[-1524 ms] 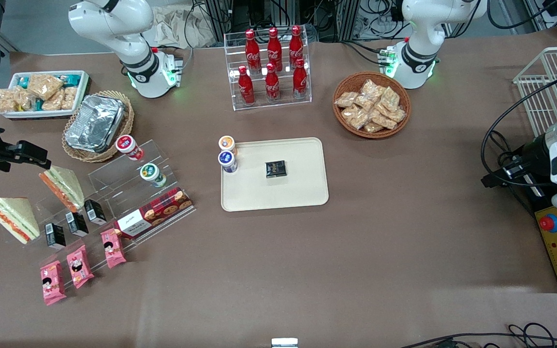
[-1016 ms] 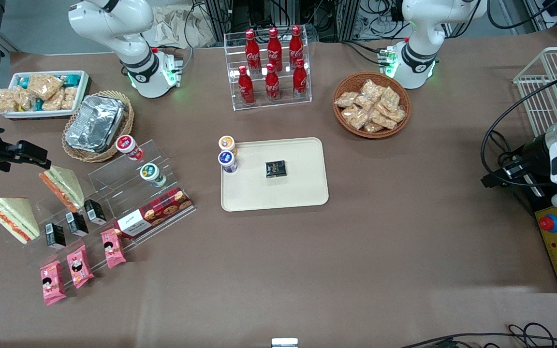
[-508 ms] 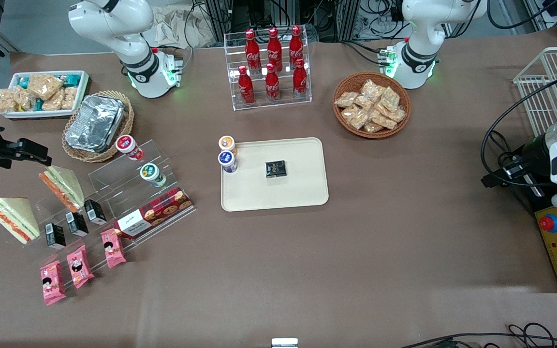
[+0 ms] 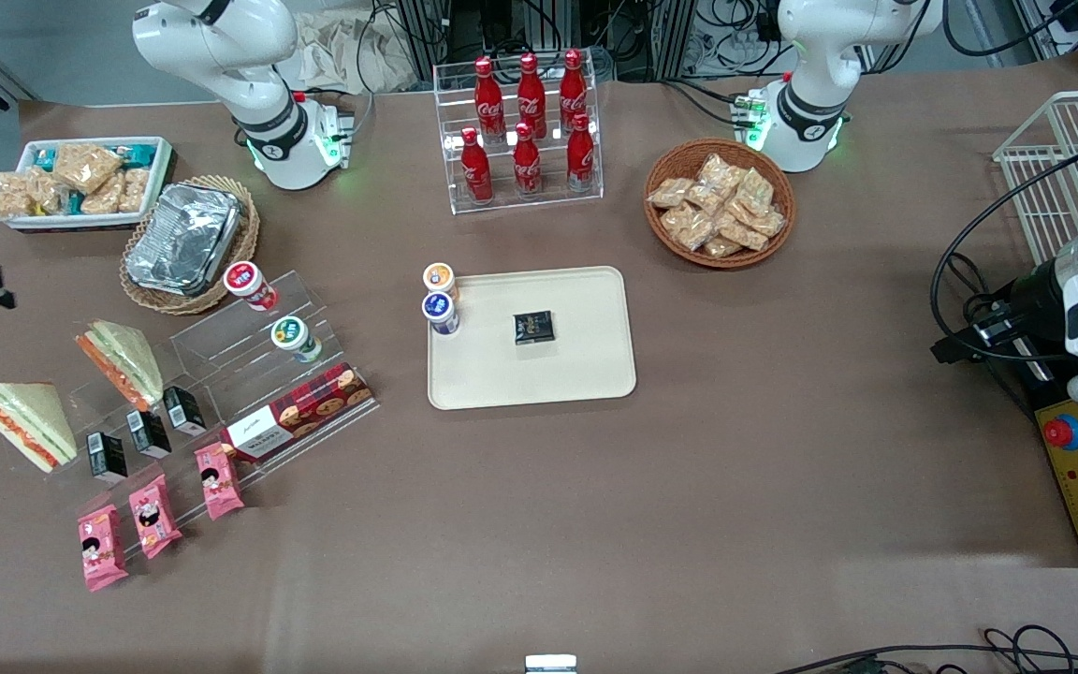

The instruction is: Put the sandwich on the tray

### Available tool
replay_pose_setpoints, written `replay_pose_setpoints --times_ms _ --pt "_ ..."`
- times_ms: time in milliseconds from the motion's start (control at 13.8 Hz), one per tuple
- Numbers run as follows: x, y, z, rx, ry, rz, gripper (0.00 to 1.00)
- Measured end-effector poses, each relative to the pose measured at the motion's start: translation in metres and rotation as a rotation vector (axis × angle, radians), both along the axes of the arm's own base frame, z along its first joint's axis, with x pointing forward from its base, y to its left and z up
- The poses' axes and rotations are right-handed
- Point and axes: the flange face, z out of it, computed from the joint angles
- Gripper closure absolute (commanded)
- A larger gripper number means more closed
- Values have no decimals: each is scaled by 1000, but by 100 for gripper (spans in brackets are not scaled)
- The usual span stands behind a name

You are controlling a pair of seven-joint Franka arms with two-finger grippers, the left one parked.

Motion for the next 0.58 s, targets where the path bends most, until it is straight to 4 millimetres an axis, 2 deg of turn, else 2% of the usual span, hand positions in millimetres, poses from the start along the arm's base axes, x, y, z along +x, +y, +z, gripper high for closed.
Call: replay_pose_setpoints --times_ms 145,290,435,581 --pt "4 -29 -10 -26 -26 98 0" --pt "11 -49 -22 -48 -47 166 0" --pt "15 -65 -42 -19 -51 194 0" --pt "21 -79 -71 26 -36 189 0"
